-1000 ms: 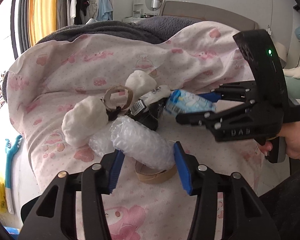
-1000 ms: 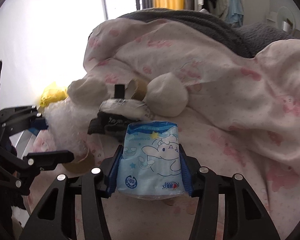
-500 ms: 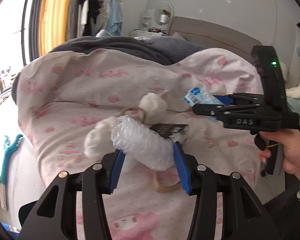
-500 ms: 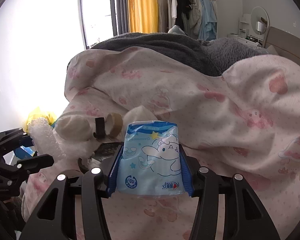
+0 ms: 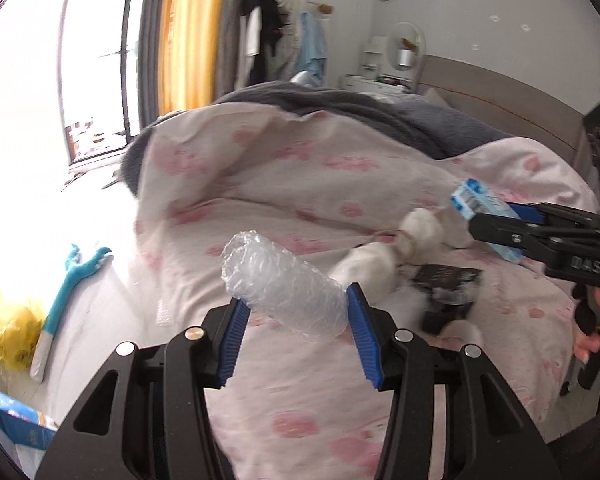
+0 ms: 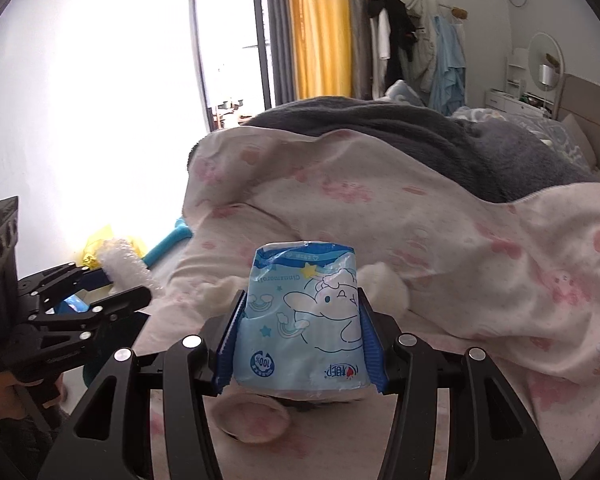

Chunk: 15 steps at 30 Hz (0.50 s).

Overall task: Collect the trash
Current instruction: 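Carry the bubble wrap and wipe pack over the teal bin with both tools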

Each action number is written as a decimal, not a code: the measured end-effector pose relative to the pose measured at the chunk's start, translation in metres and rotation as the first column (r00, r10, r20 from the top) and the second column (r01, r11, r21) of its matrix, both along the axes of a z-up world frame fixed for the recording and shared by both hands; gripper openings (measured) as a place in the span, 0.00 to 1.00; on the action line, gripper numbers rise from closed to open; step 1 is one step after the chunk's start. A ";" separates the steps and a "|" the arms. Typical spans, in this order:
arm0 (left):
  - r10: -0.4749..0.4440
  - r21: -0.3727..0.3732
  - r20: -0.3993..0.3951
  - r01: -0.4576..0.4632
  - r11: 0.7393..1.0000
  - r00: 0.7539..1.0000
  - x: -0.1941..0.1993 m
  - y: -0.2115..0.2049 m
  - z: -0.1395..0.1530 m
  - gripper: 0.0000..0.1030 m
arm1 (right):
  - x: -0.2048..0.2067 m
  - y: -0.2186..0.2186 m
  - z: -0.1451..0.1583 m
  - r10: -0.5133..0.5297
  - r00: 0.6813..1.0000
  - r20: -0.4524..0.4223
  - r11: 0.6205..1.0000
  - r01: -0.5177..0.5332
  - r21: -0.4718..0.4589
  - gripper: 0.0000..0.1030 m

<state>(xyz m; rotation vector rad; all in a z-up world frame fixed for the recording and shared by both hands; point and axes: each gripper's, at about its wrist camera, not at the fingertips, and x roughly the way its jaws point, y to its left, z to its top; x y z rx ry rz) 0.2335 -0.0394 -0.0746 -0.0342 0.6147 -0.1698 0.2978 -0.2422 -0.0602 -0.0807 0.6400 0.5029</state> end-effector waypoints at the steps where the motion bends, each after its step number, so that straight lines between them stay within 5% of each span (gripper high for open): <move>1: 0.011 0.001 -0.006 -0.011 1.000 1.000 0.000 0.005 -0.001 0.50 | -0.002 0.005 0.000 0.009 1.000 0.000 1.000 -0.009 -0.001 0.51; 15: 0.148 0.022 -0.106 -0.146 0.989 0.983 -0.014 0.091 -0.021 0.50 | -0.013 0.108 0.004 0.154 0.988 -0.010 0.988 -0.153 0.016 0.51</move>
